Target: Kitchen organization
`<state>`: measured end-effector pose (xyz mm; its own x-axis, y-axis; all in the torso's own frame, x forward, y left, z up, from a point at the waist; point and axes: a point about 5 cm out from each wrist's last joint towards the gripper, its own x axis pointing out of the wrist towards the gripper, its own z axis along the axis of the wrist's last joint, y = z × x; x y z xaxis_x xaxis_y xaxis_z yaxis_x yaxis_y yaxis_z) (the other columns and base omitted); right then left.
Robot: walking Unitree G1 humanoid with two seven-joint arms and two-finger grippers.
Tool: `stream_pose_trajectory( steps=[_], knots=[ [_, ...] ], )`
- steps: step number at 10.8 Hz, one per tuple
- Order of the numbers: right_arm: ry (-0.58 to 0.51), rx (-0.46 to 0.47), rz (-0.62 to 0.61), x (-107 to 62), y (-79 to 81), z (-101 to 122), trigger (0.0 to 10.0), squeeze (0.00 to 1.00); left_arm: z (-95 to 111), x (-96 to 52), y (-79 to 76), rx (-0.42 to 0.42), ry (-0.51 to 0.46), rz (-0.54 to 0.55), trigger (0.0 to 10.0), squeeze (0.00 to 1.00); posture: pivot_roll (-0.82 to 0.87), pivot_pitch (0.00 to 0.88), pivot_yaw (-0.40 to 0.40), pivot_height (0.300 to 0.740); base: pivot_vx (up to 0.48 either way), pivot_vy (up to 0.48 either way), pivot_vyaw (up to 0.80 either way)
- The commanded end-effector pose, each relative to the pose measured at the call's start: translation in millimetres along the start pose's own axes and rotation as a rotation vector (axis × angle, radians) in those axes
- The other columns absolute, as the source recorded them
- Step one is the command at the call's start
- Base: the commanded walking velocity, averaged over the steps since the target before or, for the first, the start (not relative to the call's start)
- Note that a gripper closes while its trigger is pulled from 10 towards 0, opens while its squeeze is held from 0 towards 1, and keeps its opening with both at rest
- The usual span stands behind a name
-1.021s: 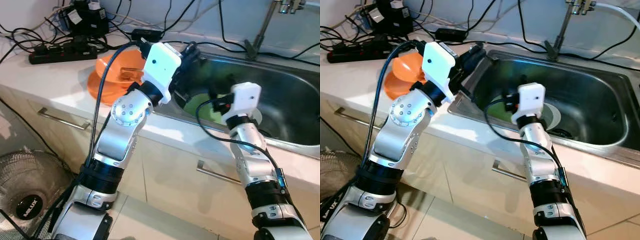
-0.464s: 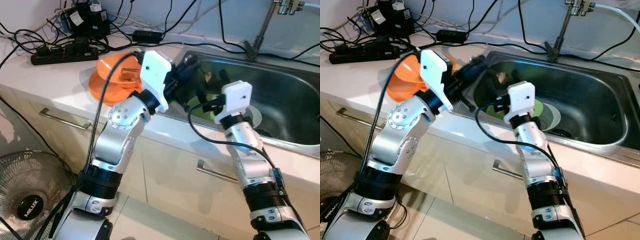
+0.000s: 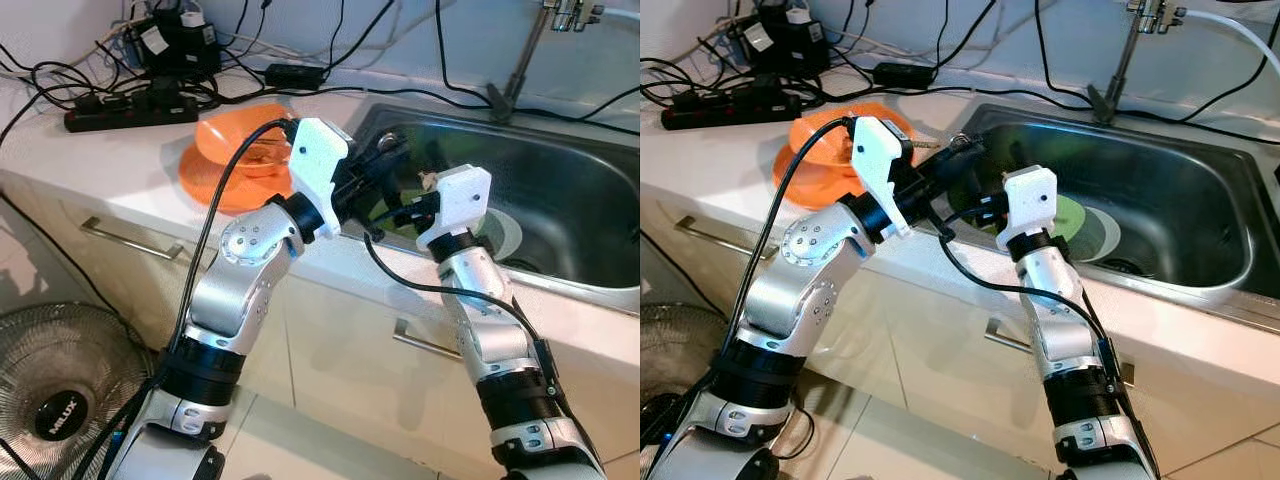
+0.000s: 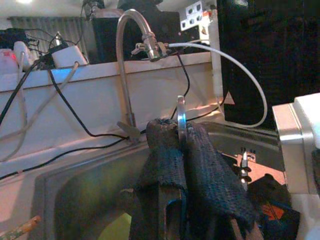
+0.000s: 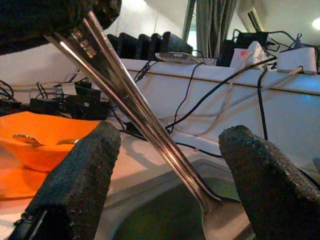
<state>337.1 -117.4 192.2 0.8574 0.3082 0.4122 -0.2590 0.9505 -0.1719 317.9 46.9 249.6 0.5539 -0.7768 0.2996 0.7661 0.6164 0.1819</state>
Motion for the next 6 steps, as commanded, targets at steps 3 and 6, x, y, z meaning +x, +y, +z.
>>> stream_pose_trajectory(
  steps=[3,6],
  knots=[
    [-0.023,-0.013,0.019,4.1,3.4,7.4,0.0,0.00,3.9,1.4,-2.7,0.017,-0.005,-0.020,10.0,0.00,0.19,0.013,0.031,0.740,0.000,0.000,0.00],
    [-0.027,-0.013,0.019,4.6,4.3,7.9,0.0,0.00,1.5,1.0,-2.3,0.021,0.010,-0.019,10.0,0.00,0.18,0.011,0.033,0.740,0.000,0.000,0.00]
  ],
)
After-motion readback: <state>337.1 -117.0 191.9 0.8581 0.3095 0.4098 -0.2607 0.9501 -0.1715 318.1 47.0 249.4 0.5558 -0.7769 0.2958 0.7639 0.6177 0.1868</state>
